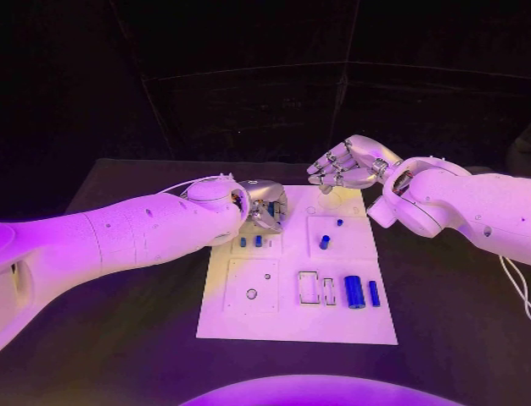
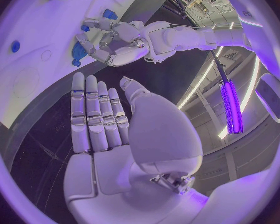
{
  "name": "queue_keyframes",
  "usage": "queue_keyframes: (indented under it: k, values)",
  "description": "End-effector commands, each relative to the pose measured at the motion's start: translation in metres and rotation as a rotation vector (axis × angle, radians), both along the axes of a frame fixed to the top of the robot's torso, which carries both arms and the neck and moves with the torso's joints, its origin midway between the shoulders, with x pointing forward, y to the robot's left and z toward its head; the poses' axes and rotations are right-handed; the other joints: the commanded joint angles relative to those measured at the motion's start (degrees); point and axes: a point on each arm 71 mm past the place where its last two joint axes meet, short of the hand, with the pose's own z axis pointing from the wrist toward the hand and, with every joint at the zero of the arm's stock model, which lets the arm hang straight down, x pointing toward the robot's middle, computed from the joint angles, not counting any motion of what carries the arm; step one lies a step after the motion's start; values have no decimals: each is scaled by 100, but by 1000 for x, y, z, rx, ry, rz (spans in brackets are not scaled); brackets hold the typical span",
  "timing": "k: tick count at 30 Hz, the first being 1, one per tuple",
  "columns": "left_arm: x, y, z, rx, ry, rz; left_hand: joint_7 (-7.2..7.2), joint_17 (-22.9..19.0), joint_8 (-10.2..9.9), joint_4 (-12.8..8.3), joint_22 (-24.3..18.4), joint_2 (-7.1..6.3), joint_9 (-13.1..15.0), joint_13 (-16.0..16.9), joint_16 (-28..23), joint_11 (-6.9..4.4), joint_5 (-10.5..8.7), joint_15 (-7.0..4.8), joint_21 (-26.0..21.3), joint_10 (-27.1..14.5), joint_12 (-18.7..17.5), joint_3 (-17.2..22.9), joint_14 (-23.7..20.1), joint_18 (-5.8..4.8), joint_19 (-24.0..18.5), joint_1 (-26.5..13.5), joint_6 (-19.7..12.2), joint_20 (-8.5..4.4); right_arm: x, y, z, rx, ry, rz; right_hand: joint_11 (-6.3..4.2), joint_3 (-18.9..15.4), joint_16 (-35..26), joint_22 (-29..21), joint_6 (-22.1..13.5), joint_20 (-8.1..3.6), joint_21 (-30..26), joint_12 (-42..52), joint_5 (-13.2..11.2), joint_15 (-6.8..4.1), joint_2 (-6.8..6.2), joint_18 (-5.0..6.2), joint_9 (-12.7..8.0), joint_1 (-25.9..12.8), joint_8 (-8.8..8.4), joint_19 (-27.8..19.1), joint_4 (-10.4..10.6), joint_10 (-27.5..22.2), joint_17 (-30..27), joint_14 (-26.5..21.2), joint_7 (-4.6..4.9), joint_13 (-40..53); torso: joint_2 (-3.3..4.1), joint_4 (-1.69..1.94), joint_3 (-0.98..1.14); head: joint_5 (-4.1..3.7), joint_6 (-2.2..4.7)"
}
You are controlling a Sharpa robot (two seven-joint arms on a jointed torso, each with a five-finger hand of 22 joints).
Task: Assemble the parts on the task board
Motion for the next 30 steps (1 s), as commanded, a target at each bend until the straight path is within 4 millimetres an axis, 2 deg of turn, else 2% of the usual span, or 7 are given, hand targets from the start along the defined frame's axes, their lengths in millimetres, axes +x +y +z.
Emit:
queue_keyframes:
  k: [1, 15, 21, 30]
  values:
    - [0, 1, -3, 43, 25, -1, -4, 15, -37, -2, 42, 47, -3, -22, 45, -7, -2, 14, 48, 76, -50, 56, 44, -110, 59, 44, 57, -4, 0, 1, 2, 3, -9, -1, -14, 35, 16, -10, -42, 3, -19, 28, 29, 12, 16, 22, 8, 33, 12, 51, -18, -40, -6, -18, -12, -1, -2, 6, 1, -1, 0]
    - [0, 0, -5, 44, 24, 10, -34, 62, -178, -31, 285, 90, -2, -112, 141, -45, 1, -17, 261, 323, -168, 269, 74, -143, 120, 58, 194, -29, 1, 2, 2, 5, -11, 1, -14, 40, 17, -11, -41, 2, -21, 29, 41, 11, 19, 22, 8, 38, 13, 54, -20, -40, -7, -18, -13, -1, -3, 1, 5, 3, -6]
    - [0, 0, -5, 41, 20, 14, -97, 106, -234, -130, 467, 203, 16, -155, 208, -119, 4, -82, 418, 634, -242, 598, 109, -169, 169, 188, 416, -75, 1, 2, 2, 5, -11, 2, -15, 43, 18, -13, -40, 1, -23, 29, 53, 11, 22, 21, 8, 41, 14, 56, -20, -40, -8, -17, -13, -1, -2, 3, 5, -5, -4]
    - [-1, 1, -3, 23, 5, 8, -130, 115, -347, -216, 659, 192, 31, -181, 251, -182, -3, -132, 576, 1030, -463, 886, 136, -200, 217, 178, 674, -126, 1, 3, 2, 5, -12, 2, -15, 43, 18, -13, -40, 1, -23, 29, 53, 11, 22, 21, 8, 41, 14, 56, -20, -40, -8, -17, -13, -1, -6, 4, 4, -9, -3]
